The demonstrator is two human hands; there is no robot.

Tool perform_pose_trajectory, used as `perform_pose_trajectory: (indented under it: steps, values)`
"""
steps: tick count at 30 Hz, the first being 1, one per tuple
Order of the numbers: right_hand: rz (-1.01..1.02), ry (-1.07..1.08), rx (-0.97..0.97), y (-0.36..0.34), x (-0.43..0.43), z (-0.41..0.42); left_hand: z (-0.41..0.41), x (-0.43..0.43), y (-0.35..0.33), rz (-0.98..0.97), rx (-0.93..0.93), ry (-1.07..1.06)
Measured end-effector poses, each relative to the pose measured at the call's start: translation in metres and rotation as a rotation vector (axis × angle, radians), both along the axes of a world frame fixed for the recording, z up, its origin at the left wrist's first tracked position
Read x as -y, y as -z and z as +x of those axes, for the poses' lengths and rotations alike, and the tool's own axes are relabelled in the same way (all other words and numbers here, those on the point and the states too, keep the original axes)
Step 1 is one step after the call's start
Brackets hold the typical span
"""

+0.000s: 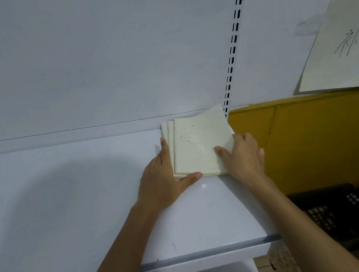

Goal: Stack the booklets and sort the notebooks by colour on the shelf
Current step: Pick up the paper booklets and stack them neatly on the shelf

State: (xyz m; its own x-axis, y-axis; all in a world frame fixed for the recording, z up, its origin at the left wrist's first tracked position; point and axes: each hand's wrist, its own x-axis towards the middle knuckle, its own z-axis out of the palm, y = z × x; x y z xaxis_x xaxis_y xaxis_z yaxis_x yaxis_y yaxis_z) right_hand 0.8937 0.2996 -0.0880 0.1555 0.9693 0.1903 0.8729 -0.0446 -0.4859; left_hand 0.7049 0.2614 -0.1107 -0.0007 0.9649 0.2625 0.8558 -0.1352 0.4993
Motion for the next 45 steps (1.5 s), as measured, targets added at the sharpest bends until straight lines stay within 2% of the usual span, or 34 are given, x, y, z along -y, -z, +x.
perform_pose_trajectory:
  steps: [4,7,12,15,19,23,26,29,35,41,45]
  values:
    - [-0.093,-0.06,-0.069,0.009,0.001,0.007,-0.001,0.0,0.006,0.065,-0.109,0.02]
    - [-0.081,-0.158,-0.059,0.013,0.001,0.009,-0.002,-0.002,0.006,0.058,-0.136,0.056]
    - [-0.125,-0.27,-0.021,0.008,-0.006,0.009,-0.002,-0.003,0.008,0.066,-0.061,0.036]
    - [-0.122,-0.372,-0.178,0.004,0.001,0.017,-0.001,-0.004,0.009,0.023,-0.014,-0.018]
    - [-0.041,-0.327,-0.242,0.01,0.014,0.023,-0.002,-0.005,0.007,-0.027,-0.015,-0.021]
    - [0.063,-0.28,-0.27,0.021,0.021,0.023,-0.006,-0.005,0.001,-0.029,0.141,-0.003]
    - [0.057,-0.171,-0.24,0.025,0.021,0.025,-0.007,-0.005,-0.002,-0.052,0.164,0.054]
    - [0.048,-0.274,-0.108,0.023,0.017,0.026,-0.01,-0.004,-0.003,-0.077,0.185,0.093]
    - [0.053,-0.262,-0.176,0.024,0.016,0.024,-0.014,-0.004,-0.004,-0.06,0.239,0.09]
    - [0.018,-0.295,-0.05,0.022,0.015,0.026,-0.016,-0.004,0.001,-0.051,0.216,0.094]
    - [-0.039,-0.263,-0.053,0.019,0.014,0.025,-0.016,-0.007,0.004,-0.053,0.158,0.113]
